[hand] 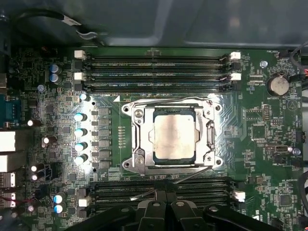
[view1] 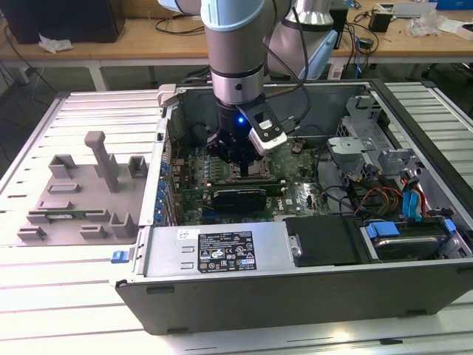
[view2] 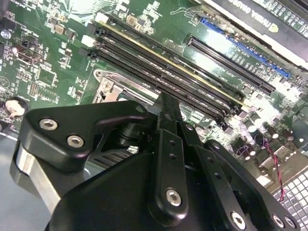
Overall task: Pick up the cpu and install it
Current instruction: 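Install the second cpu locking lever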
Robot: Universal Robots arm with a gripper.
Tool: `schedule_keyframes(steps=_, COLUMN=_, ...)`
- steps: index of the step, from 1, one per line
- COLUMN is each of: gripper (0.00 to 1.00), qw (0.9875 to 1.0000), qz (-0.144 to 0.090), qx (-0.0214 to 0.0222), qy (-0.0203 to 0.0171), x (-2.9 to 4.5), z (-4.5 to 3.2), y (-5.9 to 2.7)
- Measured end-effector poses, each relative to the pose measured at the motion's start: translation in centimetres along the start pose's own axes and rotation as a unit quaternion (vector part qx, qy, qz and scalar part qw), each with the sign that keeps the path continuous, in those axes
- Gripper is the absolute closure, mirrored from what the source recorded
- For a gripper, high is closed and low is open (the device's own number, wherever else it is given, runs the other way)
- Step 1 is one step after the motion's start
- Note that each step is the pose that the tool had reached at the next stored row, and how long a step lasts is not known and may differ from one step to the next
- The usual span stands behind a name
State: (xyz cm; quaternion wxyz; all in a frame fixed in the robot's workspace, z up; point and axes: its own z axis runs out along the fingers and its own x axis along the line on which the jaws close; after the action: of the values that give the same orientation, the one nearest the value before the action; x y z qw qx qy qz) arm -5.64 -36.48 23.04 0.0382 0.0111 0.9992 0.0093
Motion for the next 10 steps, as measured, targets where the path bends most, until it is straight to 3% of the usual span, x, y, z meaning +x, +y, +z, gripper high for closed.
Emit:
schedule_keyframes(steps=3, gripper=0.89, qw=1.0000, qz=0.000, qx=0.0001, qy=0.0001, x=0.41, z=0.24, y=-0.02)
schedule_keyframes(steps=10, gripper=0.89, qw=1.0000, qz=0.000, qx=0.0000, qy=0.0001, x=0.42, z=0.25, y=-0.02)
